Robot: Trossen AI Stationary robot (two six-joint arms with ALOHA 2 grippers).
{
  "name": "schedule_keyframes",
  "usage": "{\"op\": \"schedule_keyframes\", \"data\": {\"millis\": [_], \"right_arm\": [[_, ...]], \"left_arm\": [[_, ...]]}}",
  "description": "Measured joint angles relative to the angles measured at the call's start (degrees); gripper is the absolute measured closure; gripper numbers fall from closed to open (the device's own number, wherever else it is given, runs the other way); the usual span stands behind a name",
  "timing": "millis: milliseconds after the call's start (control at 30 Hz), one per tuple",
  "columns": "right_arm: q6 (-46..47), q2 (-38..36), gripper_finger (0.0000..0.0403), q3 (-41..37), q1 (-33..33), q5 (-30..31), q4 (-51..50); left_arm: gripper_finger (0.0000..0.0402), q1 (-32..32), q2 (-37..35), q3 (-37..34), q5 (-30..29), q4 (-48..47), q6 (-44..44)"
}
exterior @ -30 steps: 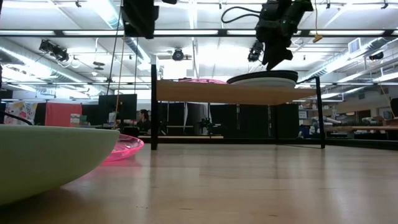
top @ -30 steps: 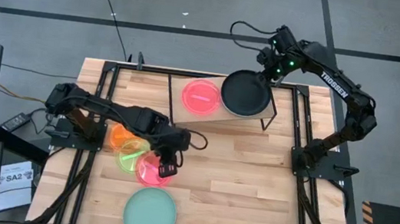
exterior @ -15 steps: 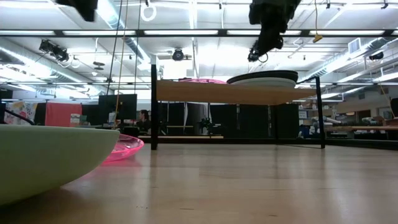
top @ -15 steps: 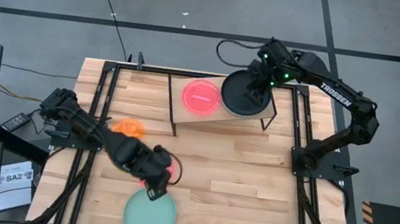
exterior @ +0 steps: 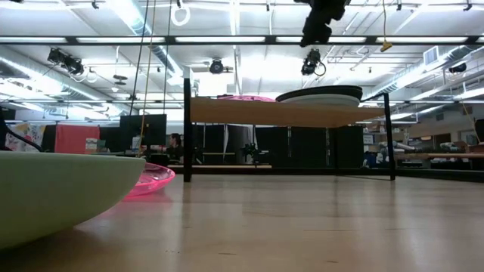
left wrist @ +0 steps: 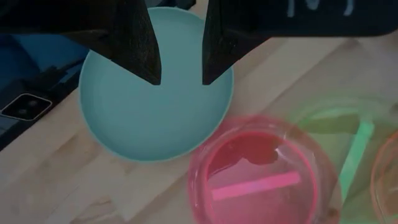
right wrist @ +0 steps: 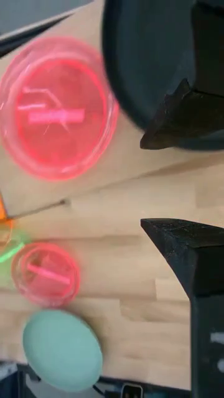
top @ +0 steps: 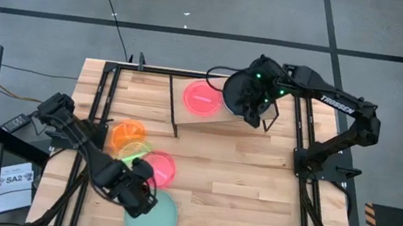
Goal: Place and stack plates onto a shelf
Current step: Stack the large light blue plate on top of the large black plate on the shelf
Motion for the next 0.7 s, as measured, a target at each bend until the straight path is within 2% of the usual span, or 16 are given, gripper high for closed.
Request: {"op": "schedule_keyframes", "data": {"millis": [267, 467, 700], "right_arm": [[0.4, 0.0, 0.0206, 0.0, 5.4, 0.0, 1.4], [0.4, 0.0, 0.0206, 0.0, 8.4, 0.0, 2.4], [0.4, 0.0, 0.0206, 0.0, 10.4, 0.0, 3.7]], "left_arm": [[0.0278, -4.8, 1.3, -6.6, 2.0, 1.8, -10.2], [0.0278, -7.8, 1.2, -12.8, 2.4, 7.1, -14.9], [0.0278, -10.1, 1.2, -21.3, 4.3, 20.0, -19.7]]}}
